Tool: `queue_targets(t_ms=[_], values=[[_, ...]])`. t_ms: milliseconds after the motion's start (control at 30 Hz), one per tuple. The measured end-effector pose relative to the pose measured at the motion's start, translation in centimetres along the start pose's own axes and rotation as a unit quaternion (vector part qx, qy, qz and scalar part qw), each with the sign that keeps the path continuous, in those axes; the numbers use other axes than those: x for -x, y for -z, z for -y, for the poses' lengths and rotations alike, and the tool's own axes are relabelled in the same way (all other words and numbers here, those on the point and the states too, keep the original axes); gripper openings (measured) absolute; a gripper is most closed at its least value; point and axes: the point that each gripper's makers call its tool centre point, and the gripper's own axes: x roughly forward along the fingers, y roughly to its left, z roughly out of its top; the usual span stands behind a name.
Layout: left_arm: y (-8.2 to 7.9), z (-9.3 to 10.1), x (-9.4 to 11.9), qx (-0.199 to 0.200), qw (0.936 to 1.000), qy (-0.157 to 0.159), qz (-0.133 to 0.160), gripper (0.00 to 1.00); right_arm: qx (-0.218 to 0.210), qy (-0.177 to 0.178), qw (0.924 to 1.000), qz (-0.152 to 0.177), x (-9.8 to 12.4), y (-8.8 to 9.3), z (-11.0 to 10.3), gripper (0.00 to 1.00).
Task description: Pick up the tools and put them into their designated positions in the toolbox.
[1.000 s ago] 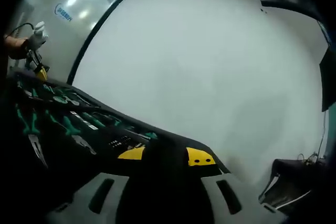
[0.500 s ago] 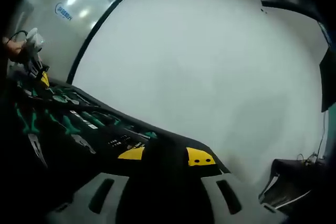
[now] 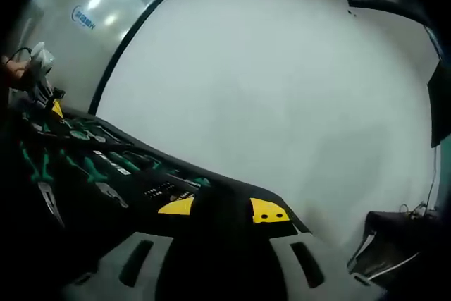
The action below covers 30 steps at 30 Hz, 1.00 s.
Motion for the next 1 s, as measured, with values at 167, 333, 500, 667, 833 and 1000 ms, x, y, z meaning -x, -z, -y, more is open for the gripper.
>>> queue_targets(t_ms=[167, 333, 500, 667, 833, 1000], values=[[0.0, -0.9, -0.8, -0.004, 0.9998, 0.009, -0.017, 0.00, -0.001, -0.008, 1.0000, -0.002, -0.1, 0.1, -0.3, 0.26], [0.0, -0.1, 0.5, 0.046, 0.9986, -0.025, 0.011, 0.00, -0.014, -0.005, 0.9999, -0.004, 0.1, 0.2, 0.0, 0.26], [-0.7, 0.4, -0.1, 0.003, 0.9996, -0.016, -0.025, 0.00, -0.028, -0.010, 0.9995, -0.010, 0.2, 0.5, 0.0, 0.26], [-1.6, 2.3, 1.1, 0.051, 0.9984, -0.019, -0.013, 0.00, -0.029, -0.008, 0.9995, -0.010, 0.3, 0.4, 0.1, 0.26], [-0.4, 0.5, 2.2, 0.114, 0.9909, 0.019, -0.070, 0.00, -0.031, -0.008, 0.9994, -0.012, 0.2, 0.5, 0.2, 0.26], [-2.6, 1.0, 2.1, 0.109, 0.9925, 0.039, -0.040, 0.00, -0.025, -0.006, 0.9996, -0.009, 0.2, 0.3, 0.3, 0.26]])
